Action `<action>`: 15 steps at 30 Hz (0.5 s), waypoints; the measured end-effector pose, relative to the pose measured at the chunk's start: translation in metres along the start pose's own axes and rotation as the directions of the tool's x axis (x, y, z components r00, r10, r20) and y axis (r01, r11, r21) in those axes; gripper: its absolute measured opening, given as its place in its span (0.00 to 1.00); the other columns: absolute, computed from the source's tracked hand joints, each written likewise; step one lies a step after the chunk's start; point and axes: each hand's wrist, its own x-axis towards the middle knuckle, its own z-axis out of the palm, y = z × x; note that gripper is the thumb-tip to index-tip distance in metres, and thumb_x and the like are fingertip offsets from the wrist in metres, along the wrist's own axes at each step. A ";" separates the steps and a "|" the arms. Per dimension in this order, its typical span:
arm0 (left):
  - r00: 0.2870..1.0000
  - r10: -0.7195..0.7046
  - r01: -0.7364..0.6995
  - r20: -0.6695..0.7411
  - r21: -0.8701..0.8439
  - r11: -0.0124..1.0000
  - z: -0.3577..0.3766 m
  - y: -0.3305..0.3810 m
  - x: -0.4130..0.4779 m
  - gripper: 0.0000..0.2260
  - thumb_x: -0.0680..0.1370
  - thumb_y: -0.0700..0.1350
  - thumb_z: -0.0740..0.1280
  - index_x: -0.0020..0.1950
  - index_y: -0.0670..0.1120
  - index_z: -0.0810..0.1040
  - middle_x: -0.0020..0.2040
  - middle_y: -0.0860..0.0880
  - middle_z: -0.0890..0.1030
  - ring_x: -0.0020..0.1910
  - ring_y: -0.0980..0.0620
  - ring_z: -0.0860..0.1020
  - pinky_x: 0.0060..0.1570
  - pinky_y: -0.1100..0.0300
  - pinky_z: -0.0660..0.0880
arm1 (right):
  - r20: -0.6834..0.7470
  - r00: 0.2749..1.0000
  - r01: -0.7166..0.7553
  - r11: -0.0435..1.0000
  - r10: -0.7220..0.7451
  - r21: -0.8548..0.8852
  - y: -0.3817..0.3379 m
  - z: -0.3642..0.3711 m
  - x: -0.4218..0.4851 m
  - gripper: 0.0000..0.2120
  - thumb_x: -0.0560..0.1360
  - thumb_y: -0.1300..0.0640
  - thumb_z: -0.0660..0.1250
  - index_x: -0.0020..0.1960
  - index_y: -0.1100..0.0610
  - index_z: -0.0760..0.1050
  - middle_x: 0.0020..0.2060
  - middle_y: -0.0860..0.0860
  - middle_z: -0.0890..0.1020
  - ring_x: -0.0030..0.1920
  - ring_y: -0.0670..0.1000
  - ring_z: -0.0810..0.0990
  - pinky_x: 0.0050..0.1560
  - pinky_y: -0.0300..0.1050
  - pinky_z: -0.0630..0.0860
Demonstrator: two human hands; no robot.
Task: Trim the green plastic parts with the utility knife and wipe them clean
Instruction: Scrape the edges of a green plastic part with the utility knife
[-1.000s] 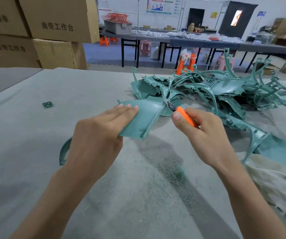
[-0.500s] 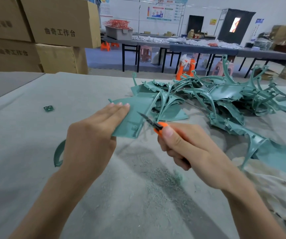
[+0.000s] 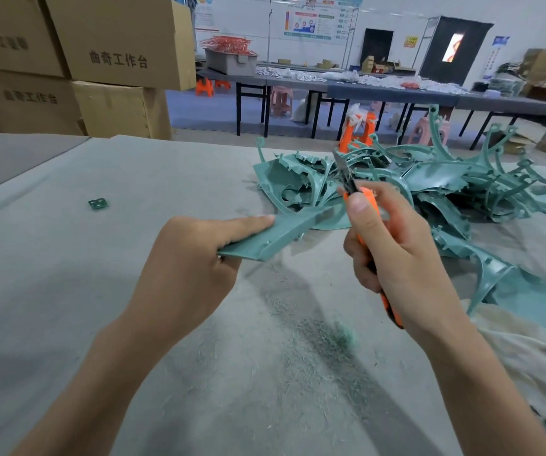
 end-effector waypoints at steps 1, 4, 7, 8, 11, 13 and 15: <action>1.000 0.005 -0.005 0.012 -0.016 1.000 0.000 0.000 0.000 0.18 0.68 0.31 0.65 0.55 0.43 0.83 0.43 0.49 0.85 0.35 0.63 0.73 0.30 0.77 0.66 | 0.030 0.999 -0.012 0.999 0.011 0.037 -0.002 0.001 -0.001 0.13 0.73 0.37 0.66 0.54 0.41 0.77 0.25 0.44 0.66 0.26 0.46 0.61 0.24 0.39 0.59; 0.999 0.035 -0.035 -0.002 -0.043 0.998 -0.002 0.000 0.000 0.16 0.71 0.33 0.68 0.57 0.45 0.80 0.38 0.50 0.85 0.29 0.56 0.73 0.25 0.66 0.68 | 0.096 0.995 -0.018 0.999 0.015 0.037 -0.007 0.004 -0.003 0.13 0.71 0.47 0.75 0.55 0.44 0.82 0.25 0.46 0.61 0.24 0.47 0.59 0.24 0.38 0.59; 0.998 0.050 -0.051 -0.043 -0.023 0.998 -0.003 -0.002 0.001 0.16 0.72 0.35 0.69 0.58 0.47 0.79 0.40 0.49 0.86 0.27 0.54 0.75 0.27 0.58 0.70 | 0.128 0.992 -0.002 0.998 -0.006 0.063 -0.010 0.006 -0.006 0.12 0.75 0.60 0.73 0.56 0.50 0.83 0.25 0.50 0.58 0.23 0.48 0.57 0.25 0.37 0.58; 0.997 0.043 -0.045 -0.057 -0.023 0.999 -0.003 -0.002 0.001 0.16 0.72 0.36 0.68 0.58 0.47 0.79 0.41 0.49 0.86 0.27 0.55 0.76 0.27 0.58 0.70 | 0.141 0.990 0.013 0.999 -0.021 0.051 -0.011 0.006 -0.008 0.13 0.76 0.61 0.72 0.57 0.50 0.83 0.25 0.50 0.58 0.23 0.48 0.57 0.26 0.38 0.58; 0.996 0.021 -0.025 -0.081 -0.043 0.999 -0.002 -0.001 0.001 0.16 0.72 0.35 0.67 0.58 0.46 0.80 0.42 0.50 0.85 0.35 0.57 0.79 0.29 0.62 0.72 | 0.194 0.976 0.110 0.993 -0.103 -0.029 -0.014 0.012 -0.012 0.14 0.74 0.59 0.71 0.58 0.47 0.83 0.24 0.43 0.62 0.24 0.46 0.59 0.28 0.38 0.59; 0.996 0.032 -0.034 -0.081 -0.024 0.999 -0.002 -0.003 0.001 0.14 0.71 0.34 0.68 0.56 0.44 0.82 0.37 0.51 0.85 0.36 0.63 0.78 0.31 0.71 0.70 | 0.238 0.950 0.239 0.961 -0.201 -0.141 -0.015 0.016 -0.016 0.14 0.74 0.60 0.71 0.59 0.51 0.83 0.23 0.39 0.66 0.25 0.42 0.60 0.29 0.34 0.60; 0.995 0.057 -0.056 -0.086 0.017 0.998 -0.003 -0.005 0.003 0.12 0.73 0.35 0.66 0.54 0.42 0.84 0.39 0.52 0.85 0.37 0.65 0.76 0.35 0.77 0.68 | 0.257 0.918 0.369 0.886 -0.301 -0.282 -0.015 0.022 -0.019 0.22 0.74 0.66 0.71 0.65 0.49 0.79 0.26 0.38 0.69 0.25 0.43 0.62 0.30 0.28 0.58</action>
